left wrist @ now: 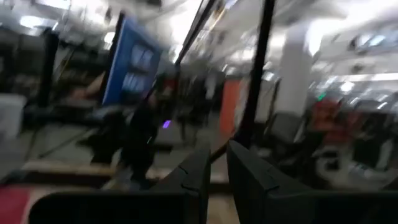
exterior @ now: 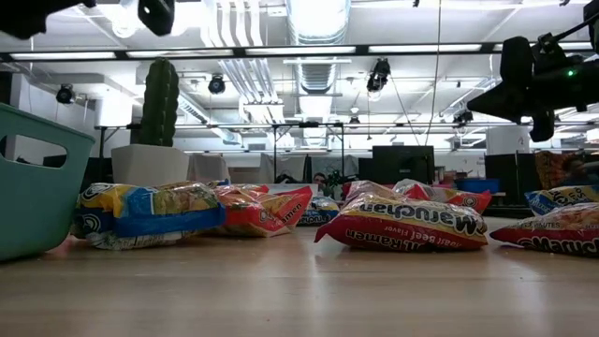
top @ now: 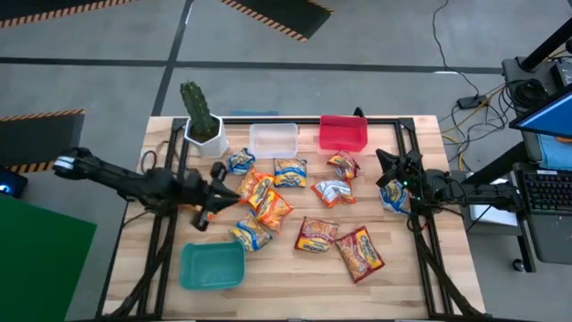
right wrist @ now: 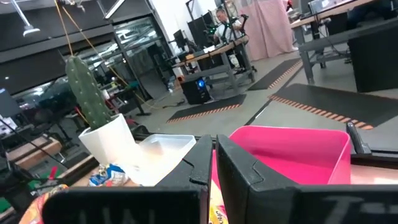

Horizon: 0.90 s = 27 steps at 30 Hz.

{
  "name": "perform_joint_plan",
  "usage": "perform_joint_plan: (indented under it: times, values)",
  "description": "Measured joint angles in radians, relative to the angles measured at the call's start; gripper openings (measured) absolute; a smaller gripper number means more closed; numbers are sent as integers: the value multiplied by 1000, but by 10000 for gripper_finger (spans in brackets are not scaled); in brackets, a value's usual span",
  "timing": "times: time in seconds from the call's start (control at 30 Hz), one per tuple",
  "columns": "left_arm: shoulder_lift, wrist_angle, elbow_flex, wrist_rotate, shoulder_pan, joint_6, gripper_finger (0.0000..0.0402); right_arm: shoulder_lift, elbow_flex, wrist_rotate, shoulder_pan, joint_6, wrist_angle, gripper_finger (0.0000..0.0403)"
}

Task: Sort Maruchan noodles
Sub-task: Put the orange noodle pack into the red bin

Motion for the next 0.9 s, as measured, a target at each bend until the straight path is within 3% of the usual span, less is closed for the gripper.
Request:
perform_joint_plan:
  times: [0.2, 0.4, 0.53, 0.77, 0.9]
  values:
    - [106, -316, 136, -150, 0, -4, 37, 0, 0, -17, 0, 66, 12, 13]
    - [216, -394, 201, -211, 2, 32, 37, 0, 0, -325, 0, 98, 151, 13]
    - [271, -397, 240, -219, 11, 81, 37, 19, 19, -441, 0, 112, 167, 13]
    - [337, -495, 349, -238, 14, 140, 37, 166, 116, -500, 3, 112, 168, 13]
    - [366, -610, 424, -274, 14, 163, 37, 300, 217, -498, 2, 127, 75, 13]
